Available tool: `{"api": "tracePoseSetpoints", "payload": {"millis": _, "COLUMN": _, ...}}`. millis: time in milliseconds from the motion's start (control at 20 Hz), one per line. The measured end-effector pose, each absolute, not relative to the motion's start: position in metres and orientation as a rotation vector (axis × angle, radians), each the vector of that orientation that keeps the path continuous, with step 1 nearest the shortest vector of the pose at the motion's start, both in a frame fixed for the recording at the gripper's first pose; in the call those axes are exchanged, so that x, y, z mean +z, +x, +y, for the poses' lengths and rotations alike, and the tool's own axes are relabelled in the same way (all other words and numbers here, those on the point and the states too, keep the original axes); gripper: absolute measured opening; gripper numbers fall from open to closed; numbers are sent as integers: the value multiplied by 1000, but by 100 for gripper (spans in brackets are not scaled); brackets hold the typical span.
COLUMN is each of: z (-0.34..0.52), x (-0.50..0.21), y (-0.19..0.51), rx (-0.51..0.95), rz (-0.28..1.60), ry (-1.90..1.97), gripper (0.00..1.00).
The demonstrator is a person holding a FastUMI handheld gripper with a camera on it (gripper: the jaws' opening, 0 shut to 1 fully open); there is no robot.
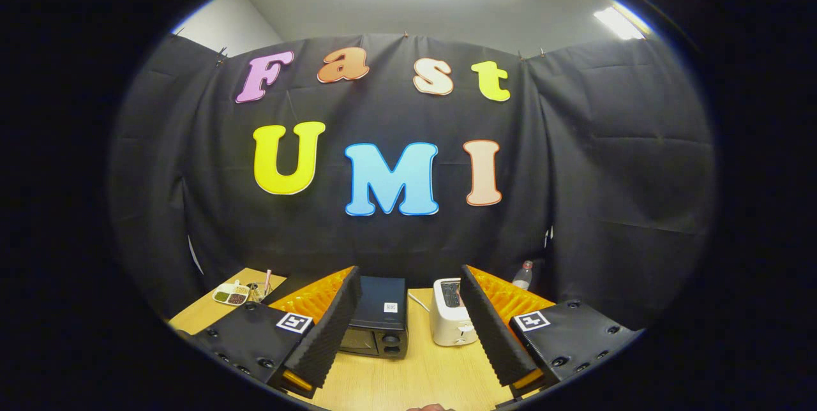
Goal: Open the toaster oven, put the food inside, and close the toaster oven door.
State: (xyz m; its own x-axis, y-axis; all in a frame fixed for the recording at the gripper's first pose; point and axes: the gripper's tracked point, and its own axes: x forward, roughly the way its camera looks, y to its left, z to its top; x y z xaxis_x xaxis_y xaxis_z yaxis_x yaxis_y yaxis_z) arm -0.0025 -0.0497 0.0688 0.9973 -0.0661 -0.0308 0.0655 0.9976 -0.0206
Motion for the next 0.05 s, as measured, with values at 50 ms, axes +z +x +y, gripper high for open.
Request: {"api": "tracePoseSetpoints", "payload": {"millis": 50, "z": -48, "x": 67, "y": 1, "rx": -53, "rz": 40, "ry": -19, "gripper": 98}}
